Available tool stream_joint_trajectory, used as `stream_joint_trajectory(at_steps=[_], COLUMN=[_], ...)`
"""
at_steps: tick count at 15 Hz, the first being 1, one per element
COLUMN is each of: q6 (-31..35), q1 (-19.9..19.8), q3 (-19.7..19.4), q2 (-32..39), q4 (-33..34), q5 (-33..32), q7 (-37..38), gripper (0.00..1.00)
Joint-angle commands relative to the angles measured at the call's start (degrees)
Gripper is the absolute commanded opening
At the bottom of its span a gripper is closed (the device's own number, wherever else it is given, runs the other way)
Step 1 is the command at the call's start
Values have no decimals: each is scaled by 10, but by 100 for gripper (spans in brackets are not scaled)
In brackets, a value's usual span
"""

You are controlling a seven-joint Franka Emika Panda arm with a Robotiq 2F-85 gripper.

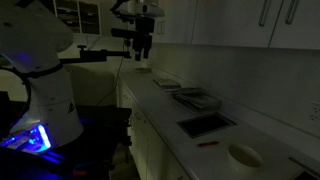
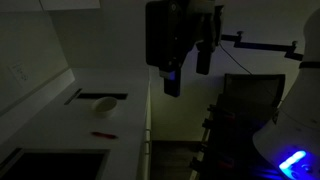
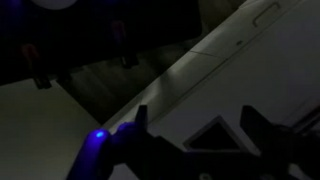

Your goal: Put the marker inside the mug cup

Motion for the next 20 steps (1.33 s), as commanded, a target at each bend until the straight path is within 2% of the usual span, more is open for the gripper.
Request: stream_joint_trajectory(at_steps=[1,4,7,8,9,10,11,12,14,16,17,20], q6=[-1,-1,41,74,188,238,215,270,337,354,351,338], q1=[0,0,-13,-19,-31,-57,-41,-59,-96,-110,-104,-74], q3=[0,0,1,1,14,25,6,-2,-23,-50,-69,-101], q2=[0,0,39,55,134,160,164,200,312,394,429,515], q4=[1,1,11,12,-9,-8,18,14,64,118,145,217], q5=[0,0,-35,-52,-67,-82,-114,-161,-242,-310,-324,-294], q7=[0,0,-33,-50,-74,-105,-89,-127,-145,-161,-170,-218], gripper=[100,100,100,100,100,100,100,100,100,100,100,100])
